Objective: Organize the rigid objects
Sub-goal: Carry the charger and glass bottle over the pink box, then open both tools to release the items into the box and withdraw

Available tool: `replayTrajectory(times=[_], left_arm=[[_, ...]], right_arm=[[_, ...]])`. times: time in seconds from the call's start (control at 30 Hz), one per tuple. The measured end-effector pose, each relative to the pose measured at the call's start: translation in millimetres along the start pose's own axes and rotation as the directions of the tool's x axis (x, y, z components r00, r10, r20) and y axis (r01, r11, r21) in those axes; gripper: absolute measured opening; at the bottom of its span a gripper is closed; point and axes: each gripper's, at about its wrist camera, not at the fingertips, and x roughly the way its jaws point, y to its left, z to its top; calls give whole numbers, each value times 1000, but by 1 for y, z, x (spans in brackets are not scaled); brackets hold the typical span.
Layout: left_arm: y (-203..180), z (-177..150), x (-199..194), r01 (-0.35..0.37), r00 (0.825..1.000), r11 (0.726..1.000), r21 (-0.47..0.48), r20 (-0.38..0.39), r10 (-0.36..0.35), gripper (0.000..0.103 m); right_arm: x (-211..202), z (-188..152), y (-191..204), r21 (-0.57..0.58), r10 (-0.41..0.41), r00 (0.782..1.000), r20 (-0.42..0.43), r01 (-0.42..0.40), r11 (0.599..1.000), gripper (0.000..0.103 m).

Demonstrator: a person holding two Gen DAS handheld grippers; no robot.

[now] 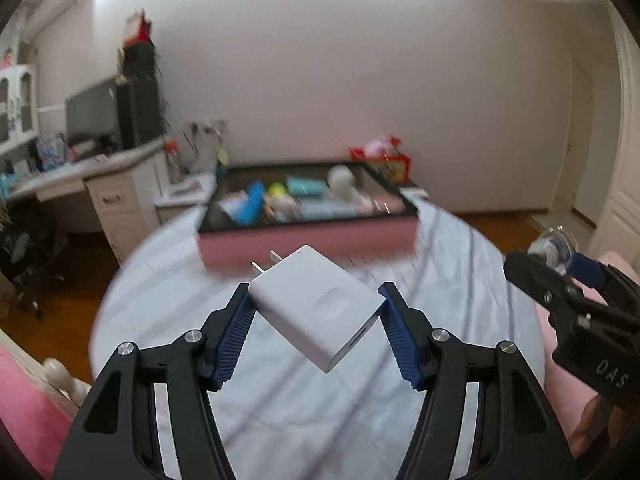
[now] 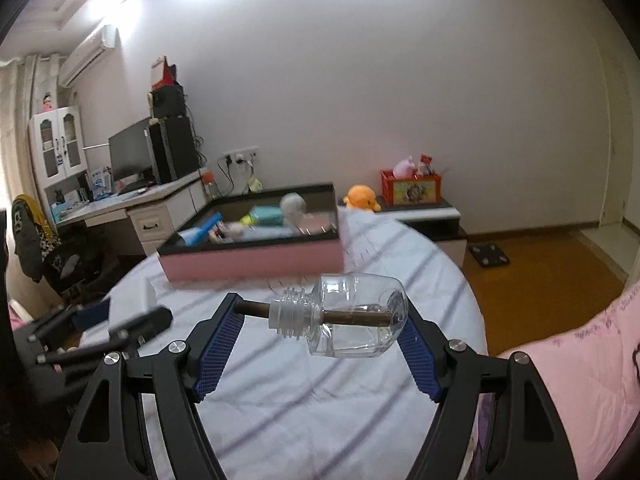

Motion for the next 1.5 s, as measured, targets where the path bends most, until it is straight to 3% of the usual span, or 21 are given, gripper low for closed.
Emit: replayTrajectory(times=[0.3, 0.6, 0.77, 1.0, 1.17, 1.33, 1.5], left_arm=[[25, 44, -22, -77, 985, 997, 1, 156, 76, 64], [45, 86, 11, -105, 976, 994, 10, 190, 102, 65], [56, 108, 61, -101, 985, 995, 26, 140, 96, 65], [67, 118, 154, -71, 997, 997, 29, -5, 71, 65], [69, 112, 206, -46, 993, 999, 26, -110, 48, 65], [64, 106, 225, -46, 985, 998, 37, -167, 51, 67], [68, 111, 193, -83, 992, 996, 25, -95, 85, 96]], right_arm=[[-1, 38, 34, -73, 32, 996, 84, -26, 997, 76], [44, 73, 53, -134, 38, 995, 90, -25, 991, 76], [88, 90, 57, -161, 29, 998, 59, -19, 987, 76], [179, 96, 53, -182, 3, 997, -77, -16, 983, 76], [226, 89, 47, -182, -12, 984, -180, -21, 983, 76], [238, 83, 38, -167, -10, 978, -206, -26, 986, 81], [219, 92, 30, -122, 11, 982, -187, -35, 992, 83]])
